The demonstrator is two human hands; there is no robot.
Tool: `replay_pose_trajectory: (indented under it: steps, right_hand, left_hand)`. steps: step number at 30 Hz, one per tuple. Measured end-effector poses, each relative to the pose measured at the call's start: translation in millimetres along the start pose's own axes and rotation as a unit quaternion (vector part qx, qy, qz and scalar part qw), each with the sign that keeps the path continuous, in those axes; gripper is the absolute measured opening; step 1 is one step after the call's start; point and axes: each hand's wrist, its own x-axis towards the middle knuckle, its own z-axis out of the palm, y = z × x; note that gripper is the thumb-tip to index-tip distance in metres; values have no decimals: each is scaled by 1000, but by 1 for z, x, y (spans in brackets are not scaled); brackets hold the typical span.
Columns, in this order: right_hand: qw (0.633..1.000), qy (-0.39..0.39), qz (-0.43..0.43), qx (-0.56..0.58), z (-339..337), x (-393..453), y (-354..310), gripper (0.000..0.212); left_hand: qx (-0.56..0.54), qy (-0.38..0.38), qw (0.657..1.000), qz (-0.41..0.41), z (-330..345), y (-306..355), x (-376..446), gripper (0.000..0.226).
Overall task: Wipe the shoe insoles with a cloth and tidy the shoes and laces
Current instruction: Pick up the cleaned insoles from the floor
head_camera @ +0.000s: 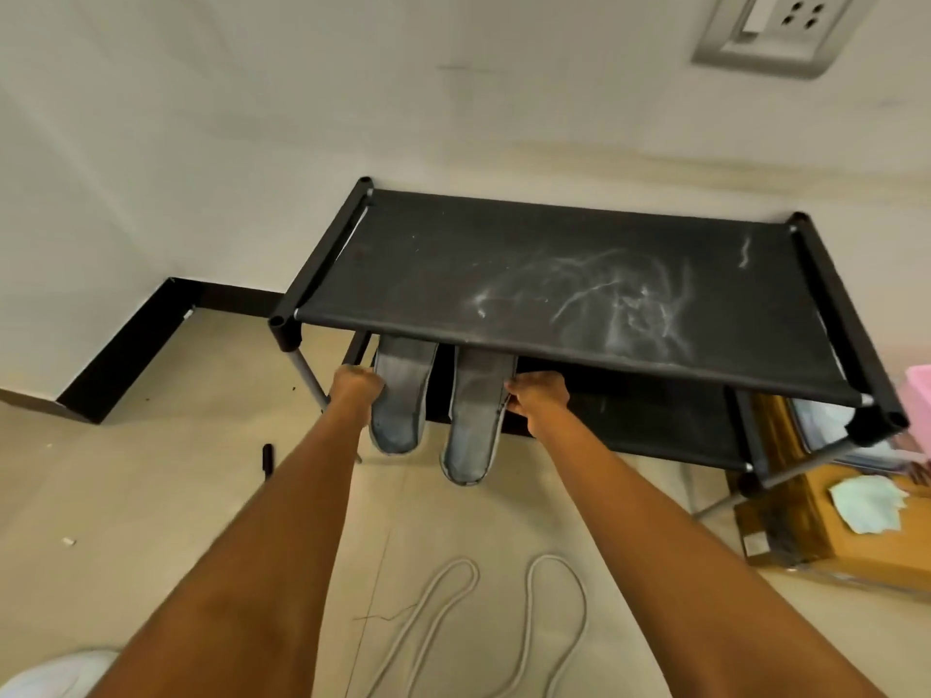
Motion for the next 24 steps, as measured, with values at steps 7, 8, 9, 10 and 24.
replay_pose_trajectory:
  steps: [7,8,9,10,24]
  right_hand:
    - [1000,2,-19,-12,33,34,2,17]
    - [1000,6,-21,-15,35,37,1,17]
    - [1000,11,-24,-16,36,41,3,18]
    - [999,15,-22,-21,37,42,2,19]
    - [995,-6,6,-99,1,-3,-8,35]
  left_hand:
    - [97,-4,994,51,-4,-7,31,25]
    - [129,2,990,56,-4,-7,34,25]
    - [149,7,987,58,-4,-7,36,27]
    - [148,10,987,56,-3,-7,37,29]
    - [389,137,879,239,24,-7,-29,47]
